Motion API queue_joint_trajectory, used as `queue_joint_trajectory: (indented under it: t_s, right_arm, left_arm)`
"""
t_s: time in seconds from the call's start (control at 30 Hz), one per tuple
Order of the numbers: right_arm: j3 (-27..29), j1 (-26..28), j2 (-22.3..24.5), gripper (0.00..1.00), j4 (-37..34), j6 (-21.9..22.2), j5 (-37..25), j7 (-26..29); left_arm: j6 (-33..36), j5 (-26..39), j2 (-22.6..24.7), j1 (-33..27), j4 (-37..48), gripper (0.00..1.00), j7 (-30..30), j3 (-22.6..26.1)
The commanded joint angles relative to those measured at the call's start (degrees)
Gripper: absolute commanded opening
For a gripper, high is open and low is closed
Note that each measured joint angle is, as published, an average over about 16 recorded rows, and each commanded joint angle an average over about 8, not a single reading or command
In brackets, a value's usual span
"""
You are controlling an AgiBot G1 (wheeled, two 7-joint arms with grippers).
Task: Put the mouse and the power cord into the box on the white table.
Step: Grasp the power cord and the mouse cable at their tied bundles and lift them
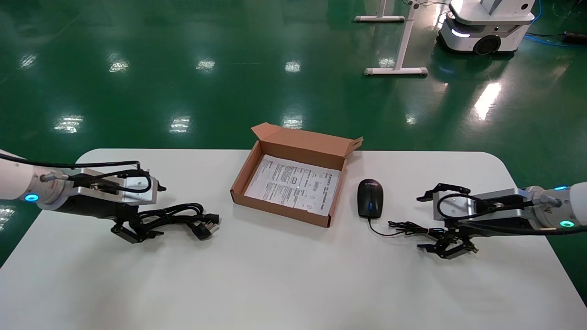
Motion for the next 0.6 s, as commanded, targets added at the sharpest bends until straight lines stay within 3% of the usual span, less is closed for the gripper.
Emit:
queue_joint_trajectory:
  t_s: [0.03, 0.13, 0.2, 0.6]
  right_arm:
    - [0.23, -0.08, -0.62, 0.52, -1.33, 0.84, 0.32, 0.06]
    - [0.33, -0.05, -0.96, 0.15, -2.38, 1.44, 0.43, 0.06]
    - [0.35, 0.01, -1.08, 0.01, -2.72, 1.63, 0.44, 0.02]
    - [0.36, -0.12, -0.93, 0.00, -2.38, 1.50, 0.47, 0.03]
  left_arm:
    - [-0.33, -0.35, 0.09, 0.16, 0.67, 0.61, 0.15, -0.24]
    - [-0.30, -0.34, 0.34, 0.44, 1.24, 0.23, 0.44, -0.26]
    - [-0.30, -0.31, 0.47, 0.53, 1.46, 0.03, 0.56, -0.25]
    - [-0.19, -0.38, 0.37, 0.63, 1.22, 0.00, 0.51, -0.28]
